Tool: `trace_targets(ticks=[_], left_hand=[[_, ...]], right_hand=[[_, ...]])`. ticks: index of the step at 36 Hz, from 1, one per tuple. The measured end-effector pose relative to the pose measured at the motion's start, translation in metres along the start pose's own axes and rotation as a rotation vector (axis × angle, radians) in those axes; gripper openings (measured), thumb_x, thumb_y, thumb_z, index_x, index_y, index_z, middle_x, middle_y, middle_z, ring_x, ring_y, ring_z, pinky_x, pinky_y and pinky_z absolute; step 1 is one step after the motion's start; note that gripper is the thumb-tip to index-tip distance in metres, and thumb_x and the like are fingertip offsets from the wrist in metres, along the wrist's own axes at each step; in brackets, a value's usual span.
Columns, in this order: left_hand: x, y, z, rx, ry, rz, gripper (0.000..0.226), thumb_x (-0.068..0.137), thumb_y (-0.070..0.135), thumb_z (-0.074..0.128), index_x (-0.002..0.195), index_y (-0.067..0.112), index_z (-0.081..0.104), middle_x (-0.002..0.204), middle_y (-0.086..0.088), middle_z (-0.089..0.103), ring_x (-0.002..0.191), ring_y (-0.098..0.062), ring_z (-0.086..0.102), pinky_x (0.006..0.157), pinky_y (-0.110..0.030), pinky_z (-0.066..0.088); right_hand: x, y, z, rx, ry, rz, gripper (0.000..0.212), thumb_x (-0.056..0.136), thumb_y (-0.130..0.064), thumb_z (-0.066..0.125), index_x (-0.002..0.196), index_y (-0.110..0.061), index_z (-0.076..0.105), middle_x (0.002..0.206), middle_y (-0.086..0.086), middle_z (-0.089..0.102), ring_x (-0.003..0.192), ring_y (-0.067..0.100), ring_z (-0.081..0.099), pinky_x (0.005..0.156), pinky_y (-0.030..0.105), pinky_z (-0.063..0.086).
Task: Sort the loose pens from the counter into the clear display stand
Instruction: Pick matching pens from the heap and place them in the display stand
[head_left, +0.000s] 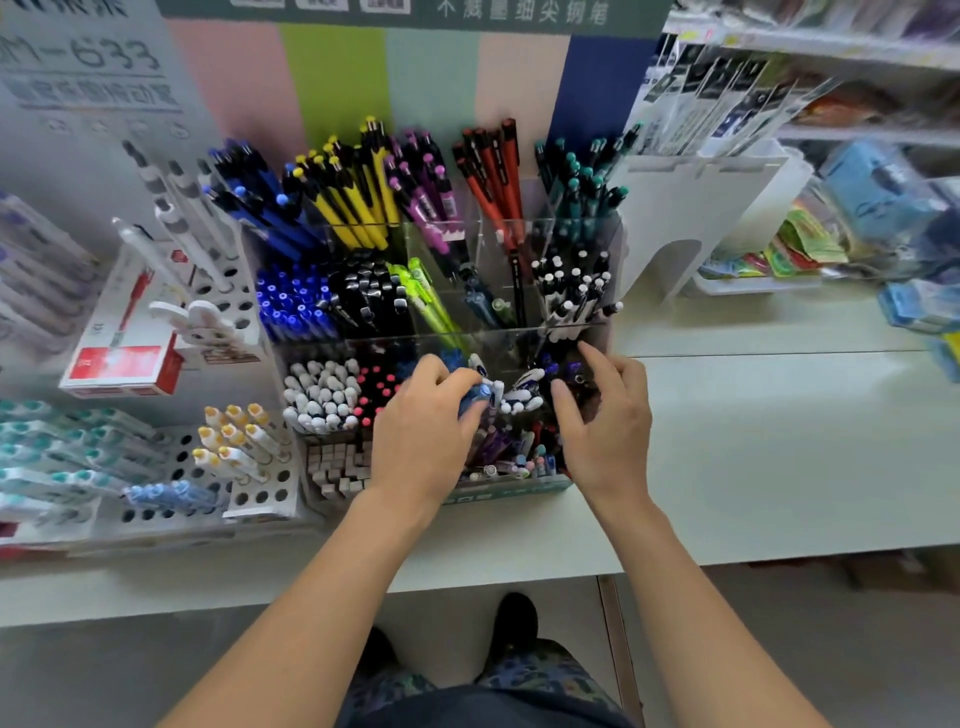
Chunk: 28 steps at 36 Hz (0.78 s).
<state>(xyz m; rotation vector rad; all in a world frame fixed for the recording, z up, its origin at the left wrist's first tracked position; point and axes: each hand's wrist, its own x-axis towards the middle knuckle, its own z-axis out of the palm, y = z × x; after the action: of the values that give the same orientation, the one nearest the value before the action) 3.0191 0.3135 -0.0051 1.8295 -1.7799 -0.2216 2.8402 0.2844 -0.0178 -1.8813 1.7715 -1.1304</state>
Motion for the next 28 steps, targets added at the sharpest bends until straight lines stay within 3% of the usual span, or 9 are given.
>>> trace_targets(ticks=[3, 6, 10, 15, 18, 20, 24, 28], left_hand=[[0.002, 0.000, 0.001, -0.007, 0.039, -0.008, 0.012, 0.090, 0.022, 0.072, 0.098, 0.013, 0.068, 0.090, -0.001, 0.051, 0.059, -0.019, 0.051, 0.046, -0.030, 0.042], [-0.001, -0.002, -0.001, 0.023, 0.109, -0.083, 0.010, 0.087, 0.017, 0.067, 0.089, 0.013, 0.058, 0.091, -0.002, 0.053, 0.060, -0.022, 0.052, 0.046, -0.029, 0.038], [-0.004, -0.016, -0.005, 0.131, 0.206, -0.042, 0.011, 0.087, 0.016, 0.071, 0.094, 0.010, 0.065, 0.099, -0.005, 0.059, 0.082, -0.026, 0.055, 0.055, -0.032, 0.043], [-0.004, -0.045, -0.006, 0.307, 0.287, 0.122, 0.020, 0.089, 0.029, 0.073, 0.102, 0.015, 0.070, 0.121, -0.010, 0.061, 0.111, -0.032, 0.044, 0.089, -0.044, 0.038], [0.001, -0.054, -0.002, 0.365, 0.284, 0.177, 0.027, 0.090, 0.035, 0.073, 0.107, 0.016, 0.067, 0.117, -0.012, 0.060, 0.107, -0.030, 0.046, 0.087, -0.045, 0.041], [0.007, -0.051, 0.000, 0.418, 0.278, 0.138, 0.038, 0.086, 0.041, 0.074, 0.112, 0.015, 0.062, 0.113, -0.013, 0.059, 0.101, -0.029, 0.045, 0.081, -0.044, 0.043], [0.014, -0.041, -0.001, 0.426, 0.236, 0.019, 0.056, 0.075, 0.050, 0.079, 0.112, 0.015, 0.056, 0.106, -0.012, 0.057, 0.093, -0.031, 0.047, 0.075, -0.045, 0.046], [0.006, -0.044, -0.011, 0.364, 0.225, 0.090, 0.051, 0.079, 0.048, 0.077, 0.112, 0.013, 0.059, 0.109, -0.011, 0.057, 0.101, -0.030, 0.046, 0.084, -0.044, 0.043]], right_hand=[[0.000, -0.005, 0.003, 0.081, -0.043, -0.012, 0.047, 0.090, -0.005, 0.072, 0.136, -0.010, 0.062, 0.120, -0.001, 0.060, 0.102, 0.013, 0.064, 0.093, 0.023, 0.054], [0.005, -0.008, 0.008, 0.054, -0.101, -0.089, 0.043, 0.091, 0.003, 0.064, 0.133, -0.006, 0.064, 0.129, 0.005, 0.063, 0.119, 0.015, 0.059, 0.104, 0.034, 0.051], [0.005, -0.009, 0.007, -0.049, -0.051, -0.089, 0.046, 0.090, -0.003, 0.065, 0.135, -0.008, 0.062, 0.132, 0.005, 0.062, 0.126, 0.016, 0.051, 0.111, 0.020, 0.035], [-0.014, -0.007, 0.019, -0.051, 0.031, -0.047, 0.058, 0.094, -0.027, 0.057, 0.149, -0.014, 0.045, 0.155, 0.004, 0.038, 0.146, 0.018, 0.032, 0.121, 0.041, 0.031], [-0.025, -0.013, 0.036, -0.057, -0.102, -0.054, 0.074, 0.101, -0.042, 0.050, 0.161, -0.014, 0.017, 0.170, 0.004, 0.008, 0.157, 0.016, 0.003, 0.128, 0.043, 0.014], [-0.030, -0.017, 0.047, -0.157, -0.159, -0.114, 0.079, 0.103, -0.050, 0.043, 0.163, -0.013, 0.007, 0.171, 0.008, -0.004, 0.157, 0.021, -0.006, 0.128, 0.044, 0.012], [-0.030, -0.020, 0.058, -0.422, -0.122, -0.166, 0.082, 0.102, -0.058, 0.034, 0.162, -0.012, 0.003, 0.169, 0.016, 0.000, 0.157, 0.032, -0.001, 0.126, 0.052, 0.011], [-0.025, -0.018, 0.064, -0.556, -0.091, -0.239, 0.082, 0.102, -0.058, 0.037, 0.163, -0.014, 0.005, 0.170, 0.013, 0.000, 0.157, 0.032, -0.002, 0.125, 0.056, 0.008]])
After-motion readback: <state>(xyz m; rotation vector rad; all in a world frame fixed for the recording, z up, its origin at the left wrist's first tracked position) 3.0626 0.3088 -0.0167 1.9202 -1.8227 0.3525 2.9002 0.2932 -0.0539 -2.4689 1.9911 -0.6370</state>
